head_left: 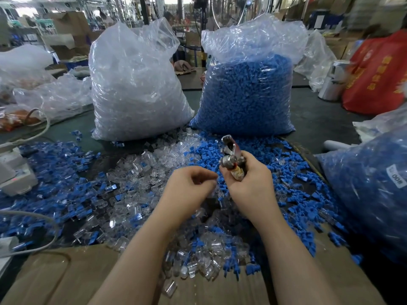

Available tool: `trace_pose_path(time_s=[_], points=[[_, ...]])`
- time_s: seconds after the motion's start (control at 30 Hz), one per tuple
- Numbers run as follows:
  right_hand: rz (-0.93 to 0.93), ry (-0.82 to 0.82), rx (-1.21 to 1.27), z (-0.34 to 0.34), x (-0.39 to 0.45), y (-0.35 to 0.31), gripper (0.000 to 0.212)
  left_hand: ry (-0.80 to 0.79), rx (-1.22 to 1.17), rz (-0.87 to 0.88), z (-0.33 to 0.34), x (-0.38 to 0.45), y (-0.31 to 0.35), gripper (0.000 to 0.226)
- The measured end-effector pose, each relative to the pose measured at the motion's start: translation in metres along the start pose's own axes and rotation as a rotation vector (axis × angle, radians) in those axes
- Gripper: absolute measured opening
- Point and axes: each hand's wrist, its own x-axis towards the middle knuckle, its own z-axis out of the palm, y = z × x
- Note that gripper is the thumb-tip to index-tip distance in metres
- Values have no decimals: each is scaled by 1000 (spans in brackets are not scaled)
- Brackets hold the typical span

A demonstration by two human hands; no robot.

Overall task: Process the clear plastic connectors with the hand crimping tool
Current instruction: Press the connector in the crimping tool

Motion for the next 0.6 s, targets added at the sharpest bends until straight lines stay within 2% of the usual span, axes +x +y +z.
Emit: trace_pose_path(time_s=[0.1,0.27,0.4,0.6], points=[[2,16,54,-1,0,0,25,5,-364,-119,-4,-1,4,12],[5,31,164,-1,-1,-1,17,-51,-710,-186,-4,-1,7,17],[18,22,244,-2,1,-3,17,-115,-837,-187,-7,-1,9,25],[21,1,354,-4,0,-6,17,-111,-818,-154,-6,-1,10,25]])
